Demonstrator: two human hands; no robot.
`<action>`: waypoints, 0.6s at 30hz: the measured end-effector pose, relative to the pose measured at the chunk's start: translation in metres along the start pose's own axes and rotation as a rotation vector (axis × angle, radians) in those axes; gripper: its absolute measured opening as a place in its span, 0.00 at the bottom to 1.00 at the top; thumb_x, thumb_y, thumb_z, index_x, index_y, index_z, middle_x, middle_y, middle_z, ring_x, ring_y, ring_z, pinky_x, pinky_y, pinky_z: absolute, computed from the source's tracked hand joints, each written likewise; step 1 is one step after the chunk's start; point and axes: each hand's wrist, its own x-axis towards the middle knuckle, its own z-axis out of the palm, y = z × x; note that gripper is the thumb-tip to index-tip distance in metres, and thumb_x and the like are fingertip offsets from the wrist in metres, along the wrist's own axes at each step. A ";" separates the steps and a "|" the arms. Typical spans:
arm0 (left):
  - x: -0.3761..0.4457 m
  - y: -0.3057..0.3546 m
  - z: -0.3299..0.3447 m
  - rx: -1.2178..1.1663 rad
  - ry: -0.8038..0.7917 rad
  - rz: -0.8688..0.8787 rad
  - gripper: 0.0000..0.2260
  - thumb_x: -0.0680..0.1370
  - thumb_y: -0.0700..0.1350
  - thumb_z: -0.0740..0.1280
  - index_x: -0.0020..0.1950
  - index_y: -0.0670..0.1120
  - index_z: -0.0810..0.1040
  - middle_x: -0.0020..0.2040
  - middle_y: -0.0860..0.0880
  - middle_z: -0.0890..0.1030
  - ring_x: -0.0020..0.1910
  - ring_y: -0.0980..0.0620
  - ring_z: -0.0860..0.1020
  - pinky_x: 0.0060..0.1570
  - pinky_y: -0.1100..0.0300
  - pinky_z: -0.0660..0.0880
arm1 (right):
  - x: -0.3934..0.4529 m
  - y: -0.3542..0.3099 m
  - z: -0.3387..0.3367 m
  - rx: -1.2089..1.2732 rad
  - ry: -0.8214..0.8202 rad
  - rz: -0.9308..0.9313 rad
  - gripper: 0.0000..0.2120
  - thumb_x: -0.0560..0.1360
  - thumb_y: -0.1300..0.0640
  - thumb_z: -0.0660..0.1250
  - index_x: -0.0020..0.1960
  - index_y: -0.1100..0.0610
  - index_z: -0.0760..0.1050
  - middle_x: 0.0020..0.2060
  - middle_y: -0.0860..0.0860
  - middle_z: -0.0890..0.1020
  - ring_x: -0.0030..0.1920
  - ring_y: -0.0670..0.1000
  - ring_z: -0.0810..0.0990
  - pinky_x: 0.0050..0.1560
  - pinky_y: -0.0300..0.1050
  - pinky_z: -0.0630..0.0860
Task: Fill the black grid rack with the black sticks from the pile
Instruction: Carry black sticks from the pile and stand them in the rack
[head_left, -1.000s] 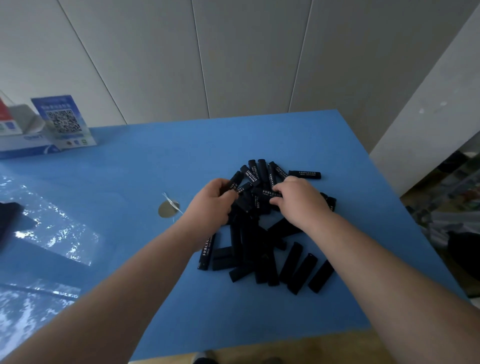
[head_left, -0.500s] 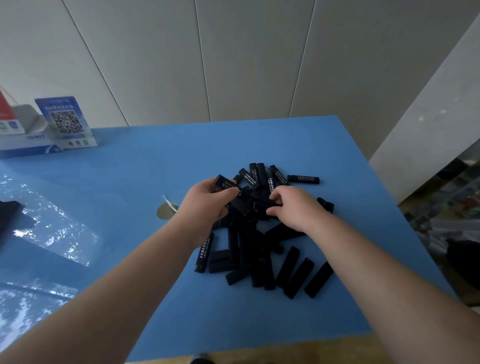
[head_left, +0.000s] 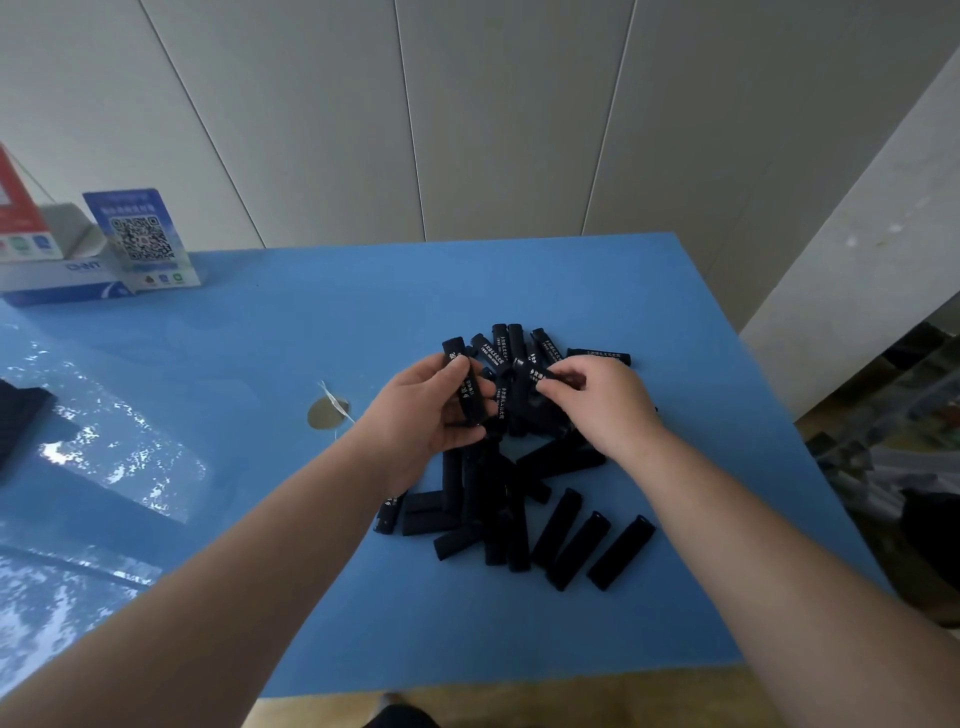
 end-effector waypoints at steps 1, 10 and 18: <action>-0.001 0.000 0.002 -0.012 0.003 0.001 0.09 0.84 0.46 0.59 0.55 0.43 0.77 0.44 0.45 0.82 0.42 0.49 0.82 0.36 0.58 0.80 | -0.002 0.001 -0.002 0.043 0.033 0.002 0.03 0.75 0.51 0.73 0.47 0.47 0.81 0.41 0.42 0.83 0.44 0.41 0.80 0.40 0.33 0.71; -0.012 -0.008 0.011 0.005 0.024 0.046 0.08 0.81 0.33 0.63 0.57 0.39 0.79 0.48 0.44 0.82 0.50 0.49 0.83 0.47 0.59 0.81 | -0.025 0.001 -0.019 0.465 0.072 -0.003 0.01 0.75 0.50 0.73 0.45 0.47 0.83 0.41 0.41 0.86 0.42 0.38 0.81 0.46 0.35 0.74; -0.036 -0.014 -0.011 0.034 0.110 0.051 0.09 0.81 0.33 0.62 0.60 0.34 0.77 0.52 0.40 0.82 0.53 0.47 0.81 0.52 0.57 0.81 | -0.036 -0.023 0.006 0.555 -0.087 -0.064 0.05 0.78 0.48 0.70 0.52 0.46 0.82 0.43 0.40 0.85 0.46 0.38 0.82 0.44 0.35 0.73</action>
